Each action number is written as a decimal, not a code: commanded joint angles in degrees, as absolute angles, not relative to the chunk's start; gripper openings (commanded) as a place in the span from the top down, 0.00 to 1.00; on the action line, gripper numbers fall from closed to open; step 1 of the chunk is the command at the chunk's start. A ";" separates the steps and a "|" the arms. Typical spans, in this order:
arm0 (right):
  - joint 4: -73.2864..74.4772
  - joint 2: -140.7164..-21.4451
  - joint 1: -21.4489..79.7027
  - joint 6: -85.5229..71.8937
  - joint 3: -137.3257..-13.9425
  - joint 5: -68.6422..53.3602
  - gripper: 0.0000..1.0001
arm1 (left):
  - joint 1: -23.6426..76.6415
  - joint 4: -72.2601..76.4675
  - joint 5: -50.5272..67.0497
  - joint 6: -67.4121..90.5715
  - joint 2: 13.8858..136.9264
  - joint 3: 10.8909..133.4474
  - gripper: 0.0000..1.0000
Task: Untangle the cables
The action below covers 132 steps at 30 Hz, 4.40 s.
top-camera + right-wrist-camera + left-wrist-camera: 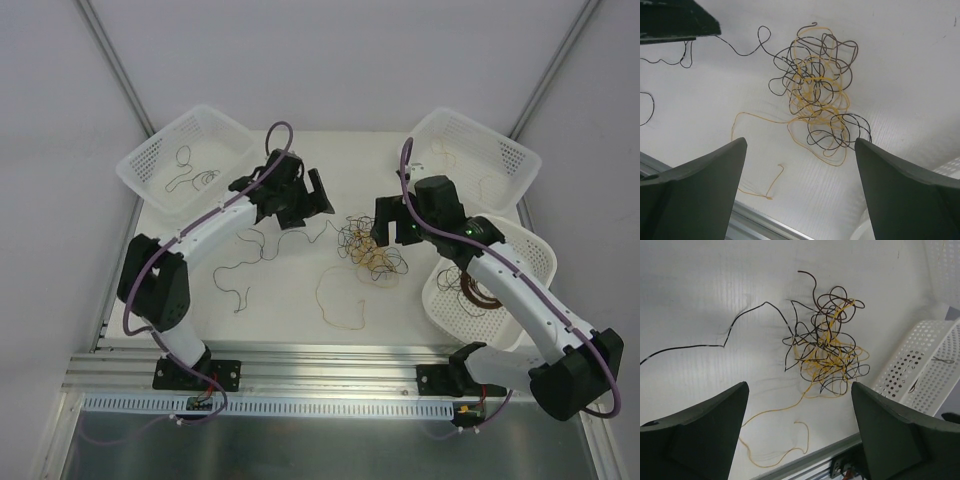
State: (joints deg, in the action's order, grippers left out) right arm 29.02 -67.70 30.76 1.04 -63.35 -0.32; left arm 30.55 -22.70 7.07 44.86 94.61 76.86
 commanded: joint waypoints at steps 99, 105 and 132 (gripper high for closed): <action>27.60 -71.28 33.75 1.32 -58.45 -5.98 0.10 | 23.12 -29.53 -6.86 44.46 71.99 50.80 0.06; 29.70 -74.00 33.75 1.76 -61.43 -4.83 0.10 | 23.46 -29.36 -3.26 32.93 75.23 52.11 0.04; 32.08 -76.38 33.75 4.66 -62.40 -4.75 0.10 | 29.44 -8.70 0.35 13.71 97.38 60.56 0.36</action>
